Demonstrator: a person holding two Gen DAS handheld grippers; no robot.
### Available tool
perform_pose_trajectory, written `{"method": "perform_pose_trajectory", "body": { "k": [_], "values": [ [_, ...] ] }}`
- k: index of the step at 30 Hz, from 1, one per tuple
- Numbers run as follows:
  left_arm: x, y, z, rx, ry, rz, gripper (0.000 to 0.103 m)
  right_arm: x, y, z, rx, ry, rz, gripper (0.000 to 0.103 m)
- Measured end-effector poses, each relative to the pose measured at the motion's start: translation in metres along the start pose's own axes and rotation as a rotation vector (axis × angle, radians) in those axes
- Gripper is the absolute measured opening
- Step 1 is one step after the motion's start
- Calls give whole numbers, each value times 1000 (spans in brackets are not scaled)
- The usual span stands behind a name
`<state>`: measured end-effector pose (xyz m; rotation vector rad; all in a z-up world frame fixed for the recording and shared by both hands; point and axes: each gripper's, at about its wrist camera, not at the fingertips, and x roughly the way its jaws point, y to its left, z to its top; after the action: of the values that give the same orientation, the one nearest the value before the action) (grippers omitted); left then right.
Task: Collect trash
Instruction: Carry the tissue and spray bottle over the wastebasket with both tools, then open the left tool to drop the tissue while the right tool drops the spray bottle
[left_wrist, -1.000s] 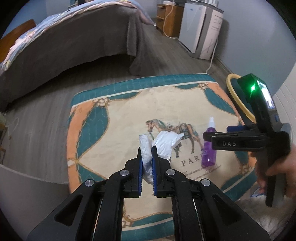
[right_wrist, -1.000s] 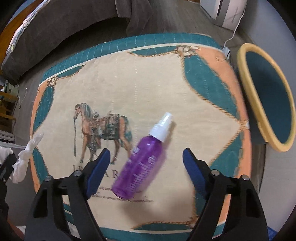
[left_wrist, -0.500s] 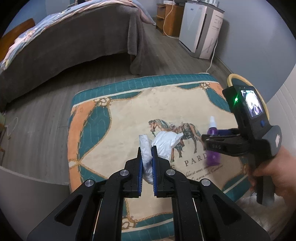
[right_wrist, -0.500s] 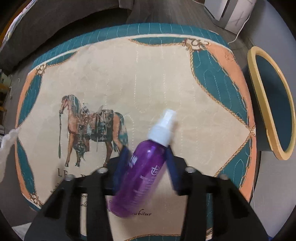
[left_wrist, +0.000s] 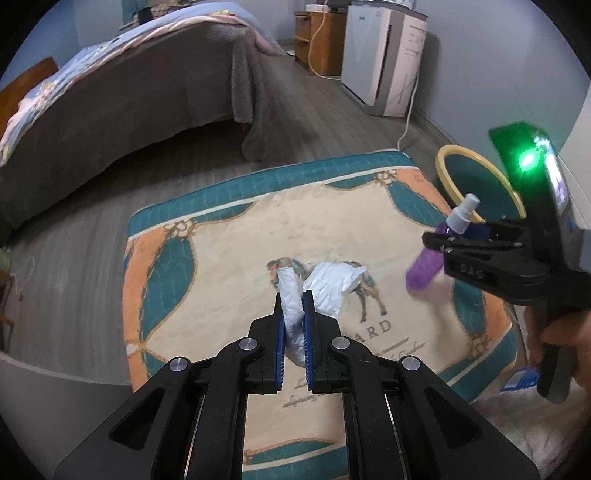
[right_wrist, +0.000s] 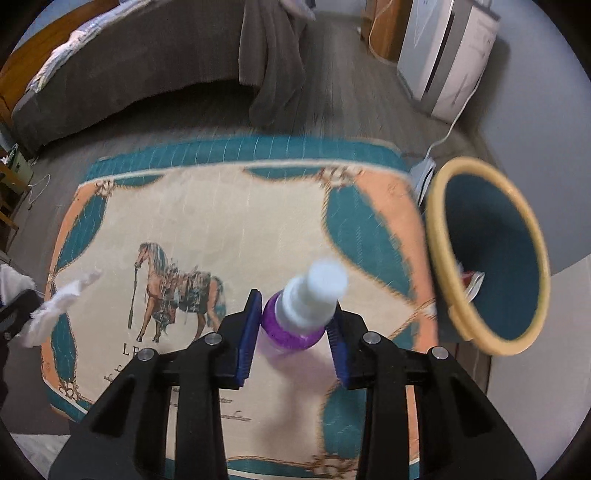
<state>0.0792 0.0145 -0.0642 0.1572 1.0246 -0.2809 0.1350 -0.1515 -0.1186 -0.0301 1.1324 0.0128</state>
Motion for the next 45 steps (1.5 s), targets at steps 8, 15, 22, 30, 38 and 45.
{"method": "perform_pose_trajectory", "body": {
  "k": [8,15,22,30,38,45],
  "values": [
    [8,-40,12,67,4,-6,9,-39,-41,11,25,-96,25,34],
    [16,-87,26,119,-11,-51,9,-74,-93,21,78,-149,31,33],
    [38,-165,54,232,-37,-119,9,-98,-168,33,118,-182,-6,33],
    [79,-244,90,337,-40,-181,9,-59,-260,25,326,-111,-30,34],
    [94,-284,128,393,-173,-177,63,-46,-300,19,505,-142,5,62],
    [76,-272,118,377,-195,-179,74,-63,-310,9,578,-147,37,66]
  ]
}}
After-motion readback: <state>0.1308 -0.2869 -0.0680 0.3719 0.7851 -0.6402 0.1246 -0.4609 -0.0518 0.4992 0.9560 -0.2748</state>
